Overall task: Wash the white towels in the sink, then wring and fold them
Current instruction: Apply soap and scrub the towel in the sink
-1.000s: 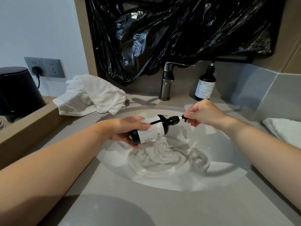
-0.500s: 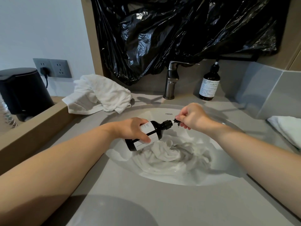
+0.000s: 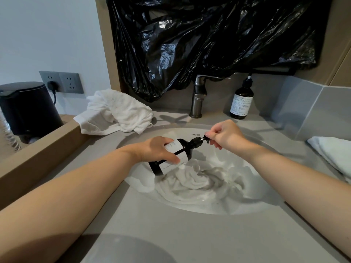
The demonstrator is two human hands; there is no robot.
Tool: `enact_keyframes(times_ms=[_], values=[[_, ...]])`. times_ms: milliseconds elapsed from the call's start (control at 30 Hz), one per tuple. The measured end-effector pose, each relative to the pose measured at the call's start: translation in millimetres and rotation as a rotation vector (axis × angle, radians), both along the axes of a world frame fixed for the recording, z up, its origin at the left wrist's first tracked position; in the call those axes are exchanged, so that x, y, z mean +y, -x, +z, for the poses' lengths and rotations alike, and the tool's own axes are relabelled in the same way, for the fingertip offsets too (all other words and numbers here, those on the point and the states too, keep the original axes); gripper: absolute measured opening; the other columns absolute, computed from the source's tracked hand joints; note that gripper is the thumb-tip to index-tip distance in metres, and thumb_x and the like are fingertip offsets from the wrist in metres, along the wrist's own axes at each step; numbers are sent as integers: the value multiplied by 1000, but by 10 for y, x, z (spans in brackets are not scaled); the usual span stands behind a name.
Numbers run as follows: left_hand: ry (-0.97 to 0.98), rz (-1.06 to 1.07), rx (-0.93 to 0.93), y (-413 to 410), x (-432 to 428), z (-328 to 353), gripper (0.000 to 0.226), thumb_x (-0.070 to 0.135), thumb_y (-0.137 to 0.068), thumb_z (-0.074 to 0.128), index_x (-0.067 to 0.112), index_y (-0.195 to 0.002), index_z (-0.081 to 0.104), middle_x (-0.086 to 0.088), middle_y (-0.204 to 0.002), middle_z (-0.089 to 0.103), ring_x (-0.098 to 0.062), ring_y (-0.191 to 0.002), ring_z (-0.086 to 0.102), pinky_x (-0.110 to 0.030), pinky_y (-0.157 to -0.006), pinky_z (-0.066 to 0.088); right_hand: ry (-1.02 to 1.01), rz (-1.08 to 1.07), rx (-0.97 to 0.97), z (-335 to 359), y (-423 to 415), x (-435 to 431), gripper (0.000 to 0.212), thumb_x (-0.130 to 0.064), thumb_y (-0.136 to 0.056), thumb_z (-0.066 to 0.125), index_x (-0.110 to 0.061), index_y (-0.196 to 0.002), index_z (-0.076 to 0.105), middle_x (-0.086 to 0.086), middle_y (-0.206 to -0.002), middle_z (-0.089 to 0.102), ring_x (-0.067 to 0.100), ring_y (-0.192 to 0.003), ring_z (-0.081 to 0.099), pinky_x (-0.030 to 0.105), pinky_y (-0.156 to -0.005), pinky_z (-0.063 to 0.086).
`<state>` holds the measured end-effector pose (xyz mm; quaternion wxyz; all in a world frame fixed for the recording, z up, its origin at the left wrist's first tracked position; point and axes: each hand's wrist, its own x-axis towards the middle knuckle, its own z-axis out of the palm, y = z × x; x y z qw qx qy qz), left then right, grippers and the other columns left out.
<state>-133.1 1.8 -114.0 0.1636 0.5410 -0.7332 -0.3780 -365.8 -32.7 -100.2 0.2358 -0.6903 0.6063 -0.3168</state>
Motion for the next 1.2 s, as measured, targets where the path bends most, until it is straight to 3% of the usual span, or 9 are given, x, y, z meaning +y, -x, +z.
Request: enact_keyframes(times_ms=[133, 267, 367, 567, 700, 833, 933, 1067, 1200], values=[[53, 75, 33, -15, -9, 23, 28, 23, -78, 78, 13, -102, 67, -2, -83, 70, -14, -71, 67, -26, -66, 54, 56, 6, -65, -23, -102, -88, 24, -16, -91, 65, -9, -68, 66, 0, -57, 60, 7, -45, 48, 20, -53, 41], [51, 75, -53, -110, -66, 1, 27, 26, -74, 80, 12, -94, 68, 1, -76, 66, -14, -70, 62, -26, -68, 48, -50, 67, -68, -145, -205, -85, 15, -15, -93, 62, -8, -80, 68, 3, -63, 63, 12, -54, 54, 22, -56, 45], [27, 72, -83, -161, -111, 12, 40, 34, -67, 80, 10, -96, 67, 2, -76, 63, -13, -71, 61, -28, -70, 45, -74, 103, -64, -169, -200, -118, 16, -14, -94, 61, -7, -82, 70, 6, -67, 66, 10, -53, 56, 24, -57, 50], [79, 81, -171, -224, -147, 20, 44, 42, -60, 81, 16, -93, 67, -7, -88, 70, -25, -82, 67, -32, -71, 50, -116, 119, 1, -196, -258, -149, 23, -11, -97, 53, -6, -81, 68, 5, -64, 66, 7, -46, 55, 19, -51, 48], [74, 92, -93, -189, -106, 9, 50, 37, -61, 82, 1, -90, 61, -1, -70, 57, -15, -63, 52, -32, -63, 40, -93, 66, -55, -158, -276, -143, 27, -11, -97, 54, -8, -73, 66, 8, -62, 65, 18, -54, 56, 28, -57, 51], [40, 70, -146, -140, -88, -1, 44, 36, -62, 82, 4, -80, 57, 2, -66, 50, -15, -60, 48, -31, -61, 36, -185, 78, -33, -233, -264, -82, 27, -12, -97, 55, -6, -74, 66, 9, -62, 67, 20, -56, 59, 29, -62, 53], [20, 55, -115, -161, -80, 28, 46, 39, -59, 80, 5, -83, 61, 2, -69, 56, -15, -65, 54, -32, -64, 39, -194, 92, -61, -203, -245, -60, 25, -11, -97, 55, -1, -78, 68, 10, -64, 67, 19, -54, 59, 25, -56, 52], [-31, 8, -65, -124, -63, 93, 23, 37, -68, 79, 21, -82, 69, 4, -75, 67, -13, -71, 66, -28, -70, 49, -224, 125, -109, -62, -74, -46, 25, -10, -96, 57, -1, -74, 65, 10, -63, 65, 10, -42, 56, 21, -44, 48], [-4, 11, -27, -9, -20, 82, 27, 31, -68, 81, 16, -88, 70, 2, -77, 67, -16, -75, 65, -30, -72, 50, -229, 72, -94, -7, 19, -18, 32, -9, -96, 57, -1, -65, 60, 10, -60, 63, 10, -37, 50, 21, -41, 43]])
